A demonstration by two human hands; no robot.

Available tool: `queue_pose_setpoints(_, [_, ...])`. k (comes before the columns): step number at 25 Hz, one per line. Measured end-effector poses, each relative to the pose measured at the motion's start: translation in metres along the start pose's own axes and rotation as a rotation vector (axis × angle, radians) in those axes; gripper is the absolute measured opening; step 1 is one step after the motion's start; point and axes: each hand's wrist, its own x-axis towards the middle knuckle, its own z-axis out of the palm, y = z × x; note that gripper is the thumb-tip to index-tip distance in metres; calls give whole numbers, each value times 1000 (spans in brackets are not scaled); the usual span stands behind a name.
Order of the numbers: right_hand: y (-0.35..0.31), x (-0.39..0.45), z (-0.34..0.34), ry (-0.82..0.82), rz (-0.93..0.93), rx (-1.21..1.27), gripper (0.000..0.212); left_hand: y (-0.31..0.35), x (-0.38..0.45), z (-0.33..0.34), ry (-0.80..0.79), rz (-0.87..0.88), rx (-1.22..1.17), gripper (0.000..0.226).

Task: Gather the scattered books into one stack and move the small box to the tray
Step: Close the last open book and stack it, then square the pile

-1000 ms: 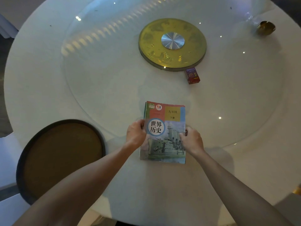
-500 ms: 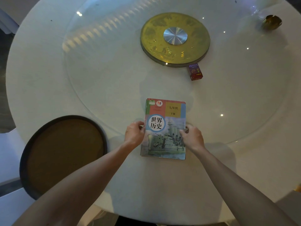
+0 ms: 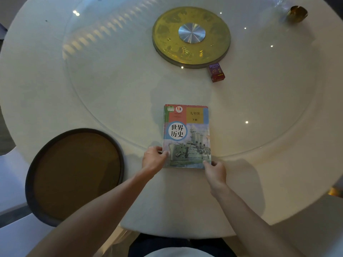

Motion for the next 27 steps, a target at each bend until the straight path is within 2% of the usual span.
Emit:
queue_pose_setpoints(4, [0, -9, -7, -133, 43, 260, 10, -19, -7, 7, -57, -84, -177, 31])
queue_pose_setpoints(8, [-17, -8, -16, -200, 98, 322, 10, -18, -4, 5, -61, -92, -226, 26])
queue_pose_setpoints(15, [-41, 6, -21, -240, -36, 51, 5, -5, 10, 0, -14, -85, -186, 27])
queue_pose_setpoints(24, [-78, 44, -19, -214, -206, -80, 18, 37, 41, -2, 22, -53, -140, 30])
queue_pose_setpoints(27, [-79, 54, -18, -195, -220, -184, 28, 46, 42, -4, 52, 3, 12, 30])
